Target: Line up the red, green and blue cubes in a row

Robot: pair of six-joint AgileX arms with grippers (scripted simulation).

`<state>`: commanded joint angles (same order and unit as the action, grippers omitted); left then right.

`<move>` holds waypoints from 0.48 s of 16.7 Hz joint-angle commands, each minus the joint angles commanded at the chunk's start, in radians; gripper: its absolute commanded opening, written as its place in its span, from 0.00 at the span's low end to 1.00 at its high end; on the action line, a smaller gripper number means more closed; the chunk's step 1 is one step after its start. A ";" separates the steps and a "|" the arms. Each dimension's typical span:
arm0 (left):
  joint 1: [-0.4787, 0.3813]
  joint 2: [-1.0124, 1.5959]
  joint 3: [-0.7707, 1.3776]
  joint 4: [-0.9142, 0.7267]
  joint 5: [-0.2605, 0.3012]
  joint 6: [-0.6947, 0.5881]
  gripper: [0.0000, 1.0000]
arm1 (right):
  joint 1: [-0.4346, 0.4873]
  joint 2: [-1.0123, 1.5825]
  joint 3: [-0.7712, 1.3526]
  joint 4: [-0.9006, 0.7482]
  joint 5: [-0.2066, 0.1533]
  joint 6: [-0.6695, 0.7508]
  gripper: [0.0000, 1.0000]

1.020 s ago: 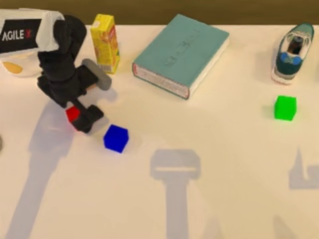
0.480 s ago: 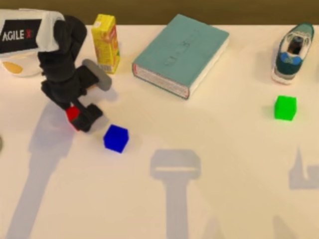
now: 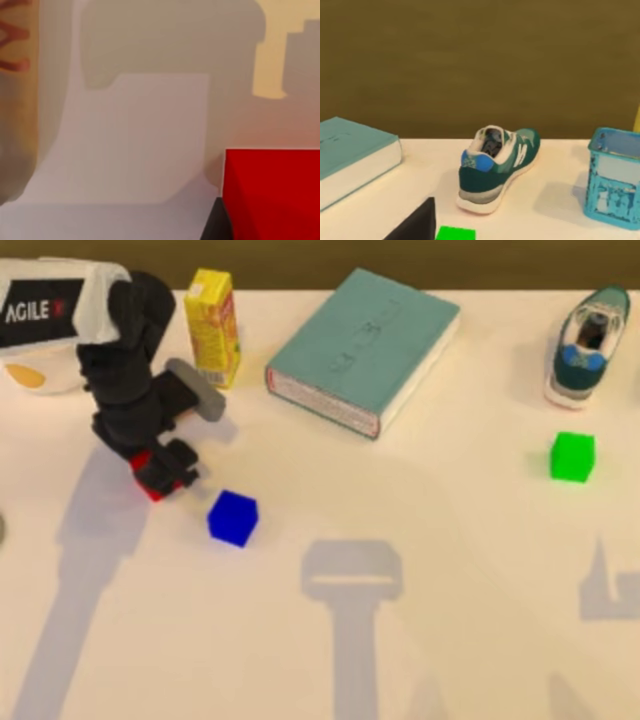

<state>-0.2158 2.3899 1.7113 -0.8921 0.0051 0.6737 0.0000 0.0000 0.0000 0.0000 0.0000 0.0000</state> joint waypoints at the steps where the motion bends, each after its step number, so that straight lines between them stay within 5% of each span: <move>1: 0.000 0.000 0.000 0.000 0.000 0.000 0.00 | 0.000 0.000 0.000 0.000 0.000 0.000 1.00; 8: 0.000 -0.043 0.020 -0.039 0.016 -0.009 0.00 | 0.000 0.000 0.000 0.000 0.000 0.000 1.00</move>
<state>-0.2159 2.3469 1.7309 -0.9306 0.0211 0.6650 0.0000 0.0000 0.0000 0.0000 0.0000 0.0000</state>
